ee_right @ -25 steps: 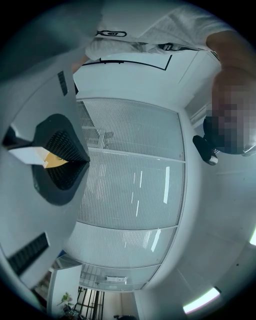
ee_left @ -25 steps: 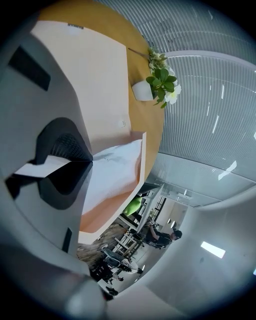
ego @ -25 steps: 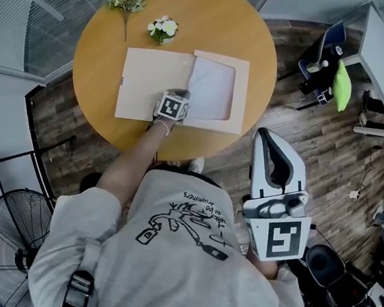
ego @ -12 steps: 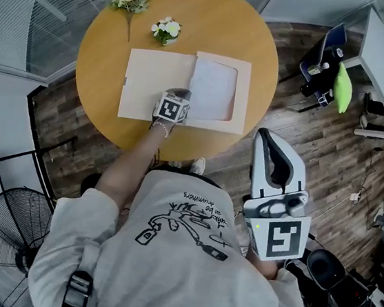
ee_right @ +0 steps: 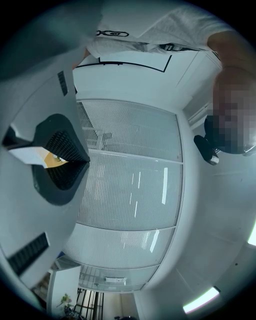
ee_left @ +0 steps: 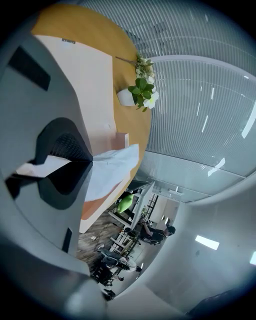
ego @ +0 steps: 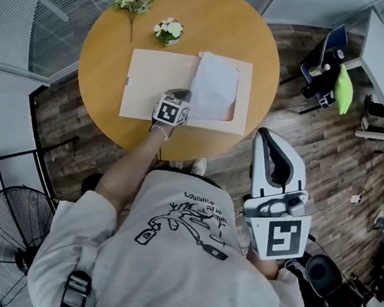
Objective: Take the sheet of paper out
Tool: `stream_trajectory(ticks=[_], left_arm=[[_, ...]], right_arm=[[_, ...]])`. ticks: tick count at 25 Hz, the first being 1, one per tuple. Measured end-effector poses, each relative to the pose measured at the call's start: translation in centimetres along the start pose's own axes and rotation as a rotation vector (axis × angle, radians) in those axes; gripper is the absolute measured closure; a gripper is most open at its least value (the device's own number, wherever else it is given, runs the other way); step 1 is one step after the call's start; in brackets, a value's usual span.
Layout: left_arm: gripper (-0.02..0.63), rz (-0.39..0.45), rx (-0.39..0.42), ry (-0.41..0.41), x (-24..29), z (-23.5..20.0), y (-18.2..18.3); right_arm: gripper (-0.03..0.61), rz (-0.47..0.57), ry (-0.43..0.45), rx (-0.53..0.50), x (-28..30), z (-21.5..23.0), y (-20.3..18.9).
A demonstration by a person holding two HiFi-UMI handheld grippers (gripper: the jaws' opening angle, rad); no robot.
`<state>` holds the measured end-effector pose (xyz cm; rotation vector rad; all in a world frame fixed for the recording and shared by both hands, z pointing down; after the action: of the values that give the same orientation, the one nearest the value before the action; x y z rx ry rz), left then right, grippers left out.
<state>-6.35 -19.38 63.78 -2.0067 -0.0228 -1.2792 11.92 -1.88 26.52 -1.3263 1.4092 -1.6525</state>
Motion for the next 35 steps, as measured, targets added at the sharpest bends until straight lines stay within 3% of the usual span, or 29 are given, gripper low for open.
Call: stream_trajectory(ticks=[31, 35], left_arm=[[0.594, 0.149, -0.021, -0.002, -7.9, 2.2, 0.7], [0.594, 0.178, -0.027, -0.007, -9.1, 2.7, 1.1]], right_arm=[[0.571, 0.016, 0.013, 0.003, -0.8, -0.8, -0.2], [0.571, -0.002, 0.041, -0.051, -1.0, -0.6, -0.6]])
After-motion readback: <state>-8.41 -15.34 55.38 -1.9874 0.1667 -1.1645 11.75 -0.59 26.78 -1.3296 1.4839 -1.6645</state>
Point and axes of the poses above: the fingertips, and each gripper's own axes: x forward along the fingers, z to its right, y out of its top, the point moved 9 cm from there along -x, backward along the fingers, and after that the axes turned 8 degrees about -z, right-handed, at the moved point
